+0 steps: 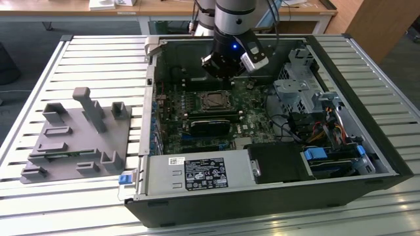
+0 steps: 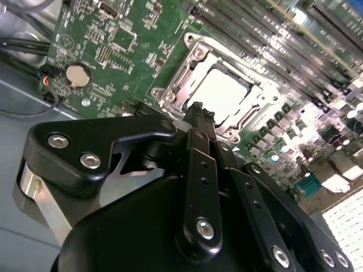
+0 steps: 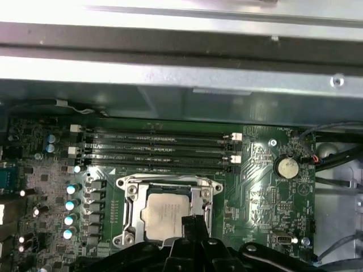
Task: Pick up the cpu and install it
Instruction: 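Install the second cpu locking lever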
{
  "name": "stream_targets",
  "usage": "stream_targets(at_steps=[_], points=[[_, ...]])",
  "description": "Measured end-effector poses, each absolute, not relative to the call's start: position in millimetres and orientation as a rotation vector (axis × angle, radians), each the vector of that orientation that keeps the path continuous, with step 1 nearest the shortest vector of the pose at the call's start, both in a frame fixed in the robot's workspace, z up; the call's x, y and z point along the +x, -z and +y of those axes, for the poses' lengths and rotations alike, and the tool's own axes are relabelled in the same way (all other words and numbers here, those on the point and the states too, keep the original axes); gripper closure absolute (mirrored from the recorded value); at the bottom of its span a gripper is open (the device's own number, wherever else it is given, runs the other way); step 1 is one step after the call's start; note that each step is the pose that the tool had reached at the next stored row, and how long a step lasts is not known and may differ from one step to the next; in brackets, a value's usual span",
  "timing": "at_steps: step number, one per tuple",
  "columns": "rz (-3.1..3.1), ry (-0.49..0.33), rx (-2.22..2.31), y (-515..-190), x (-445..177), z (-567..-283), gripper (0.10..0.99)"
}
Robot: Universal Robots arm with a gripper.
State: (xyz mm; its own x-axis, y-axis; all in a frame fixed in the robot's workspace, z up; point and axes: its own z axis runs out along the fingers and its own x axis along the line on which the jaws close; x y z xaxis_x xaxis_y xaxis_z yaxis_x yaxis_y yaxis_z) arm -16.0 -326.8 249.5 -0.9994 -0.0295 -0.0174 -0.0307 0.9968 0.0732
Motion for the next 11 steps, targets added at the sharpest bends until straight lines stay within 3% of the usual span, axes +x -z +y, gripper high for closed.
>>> stream_targets(at_steps=[11], points=[[3.14, -0.123, -0.046, -249.5, -15.5, -344.4, 0.98]])
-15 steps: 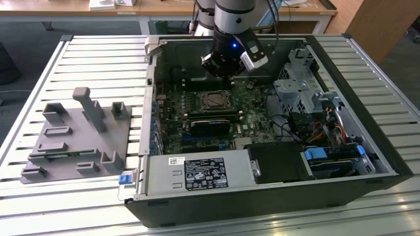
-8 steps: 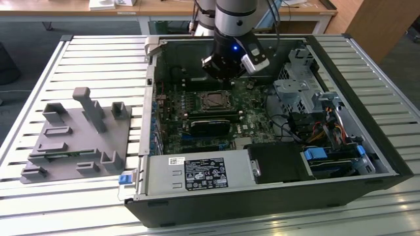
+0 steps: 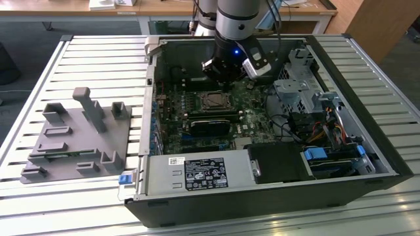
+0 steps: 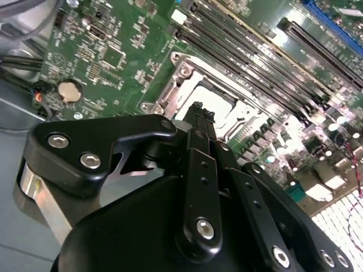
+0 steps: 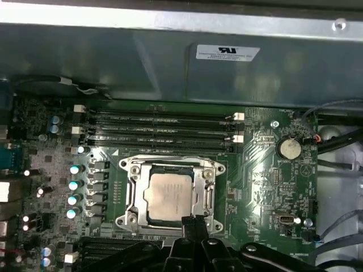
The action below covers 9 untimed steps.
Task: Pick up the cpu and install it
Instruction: 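Install the second cpu locking lever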
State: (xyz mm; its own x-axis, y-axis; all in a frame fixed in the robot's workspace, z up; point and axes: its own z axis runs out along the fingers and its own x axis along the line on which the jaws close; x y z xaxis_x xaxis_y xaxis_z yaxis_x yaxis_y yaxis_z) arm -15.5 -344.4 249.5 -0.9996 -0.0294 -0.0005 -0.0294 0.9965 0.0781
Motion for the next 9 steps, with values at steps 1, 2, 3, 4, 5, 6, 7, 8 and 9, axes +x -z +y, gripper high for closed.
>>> stream_targets(at_steps=[1, 2, 3, 4, 5, 6, 7, 8, 9], points=[[-3.13, 0.127, 0.046, -249.5, -15.2, -344.8, 0.98], [-3.122, 0.132, 0.045, -249.5, -14.9, -345.2, 0.98], [-3.121, 0.133, 0.045, -249.4, -14.9, -345.8, 0.98], [-3.12, 0.133, 0.045, -249.3, -14.9, -346.7, 0.98], [-3.12, 0.133, 0.045, -249.2, -14.9, -348.4, 0.98], [-3.12, 0.133, 0.045, -249.0, -14.9, -350.7, 0.98], [-3.12, 0.134, 0.045, -248.9, -14.9, -352.8, 0.98], [-3.12, 0.134, 0.045, -248.7, -14.9, -354.8, 0.98], [-3.12, 0.134, 0.045, -248.5, -14.9, -355.8, 0.98]])
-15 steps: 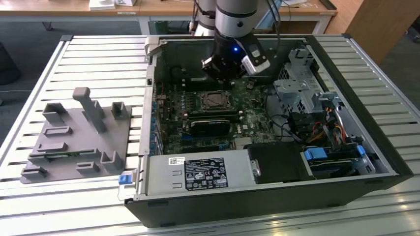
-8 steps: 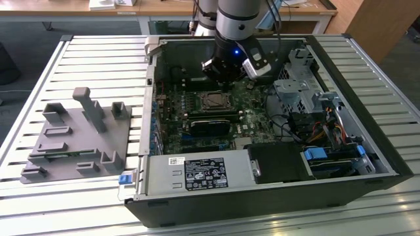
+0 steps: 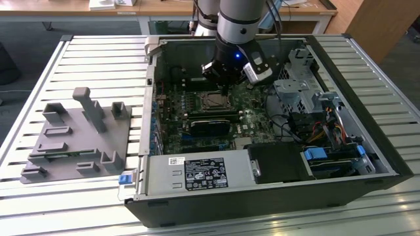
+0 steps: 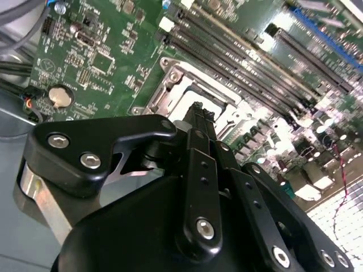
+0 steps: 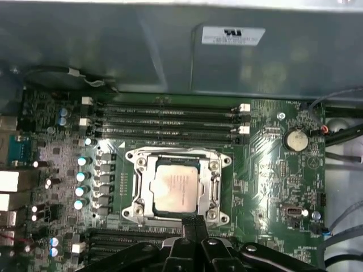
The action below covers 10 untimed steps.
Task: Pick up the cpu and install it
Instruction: 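Install the second cpu locking lever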
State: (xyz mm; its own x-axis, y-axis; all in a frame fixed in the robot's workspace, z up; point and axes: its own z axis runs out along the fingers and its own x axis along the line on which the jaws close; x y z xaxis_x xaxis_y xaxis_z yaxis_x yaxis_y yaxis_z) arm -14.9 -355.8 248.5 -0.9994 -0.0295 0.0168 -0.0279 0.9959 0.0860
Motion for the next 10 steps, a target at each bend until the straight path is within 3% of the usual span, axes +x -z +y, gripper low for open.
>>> stream_targets(at_steps=[10], points=[[-3.12, 0.132, 0.045, -246.2, -14.9, -356.6, 0.98]])
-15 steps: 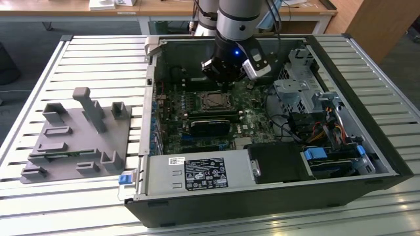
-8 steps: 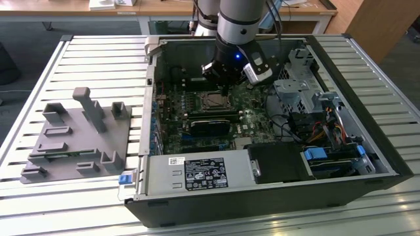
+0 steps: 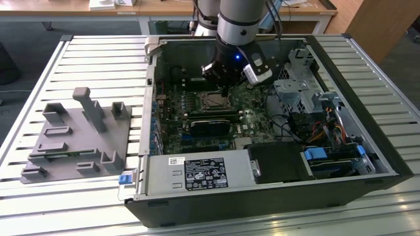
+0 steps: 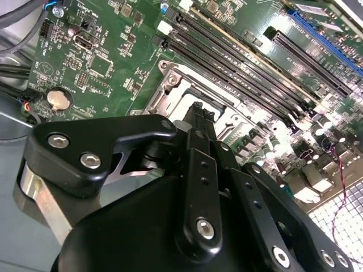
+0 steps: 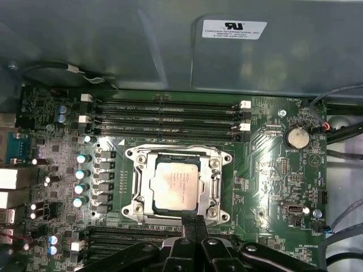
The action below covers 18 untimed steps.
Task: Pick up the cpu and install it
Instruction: 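Install the second cpu locking lever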
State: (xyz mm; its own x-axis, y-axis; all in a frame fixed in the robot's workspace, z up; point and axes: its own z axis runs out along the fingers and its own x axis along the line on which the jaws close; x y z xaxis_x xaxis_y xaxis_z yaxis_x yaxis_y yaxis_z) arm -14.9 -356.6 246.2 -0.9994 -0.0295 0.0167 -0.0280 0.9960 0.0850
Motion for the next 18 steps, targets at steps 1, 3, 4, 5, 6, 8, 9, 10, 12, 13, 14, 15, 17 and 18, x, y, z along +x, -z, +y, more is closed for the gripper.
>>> stream_targets(at_steps=[1, 3, 4, 5, 6, 8, 9, 10, 12, 13, 14, 15, 17, 18], points=[[-3.12, 0.132, 0.045, -245.8, -14.9, -356.6, 0.98], [-3.12, 0.132, 0.045, -245.1, -14.9, -356.7, 0.98], [-3.12, 0.132, 0.045, -244.9, -14.9, -356.7, 0.98], [-3.12, 0.132, 0.045, -244.7, -14.9, -356.7, 0.98], [-3.12, 0.132, 0.045, -244.4, -14.9, -356.7, 0.98], [-3.12, 0.132, 0.045, -244.0, -14.9, -356.7, 0.98], [-3.12, 0.132, 0.045, -243.8, -14.9, -356.7, 0.98], [-3.12, 0.132, 0.045, -243.5, -14.9, -356.7, 0.98], [-3.12, 0.132, 0.045, -243.1, -14.9, -356.7, 0.98], [-3.12, 0.132, 0.045, -242.9, -14.9, -356.8, 0.98], [-3.12, 0.132, 0.045, -242.7, -14.9, -356.7, 0.98], [-3.12, 0.132, 0.045, -242.5, -15.0, -356.7, 0.98], [-3.12, 0.132, 0.045, -242.1, -15.0, -356.8, 0.98], [-3.12, 0.132, 0.045, -241.9, -15.0, -356.8, 0.98]])
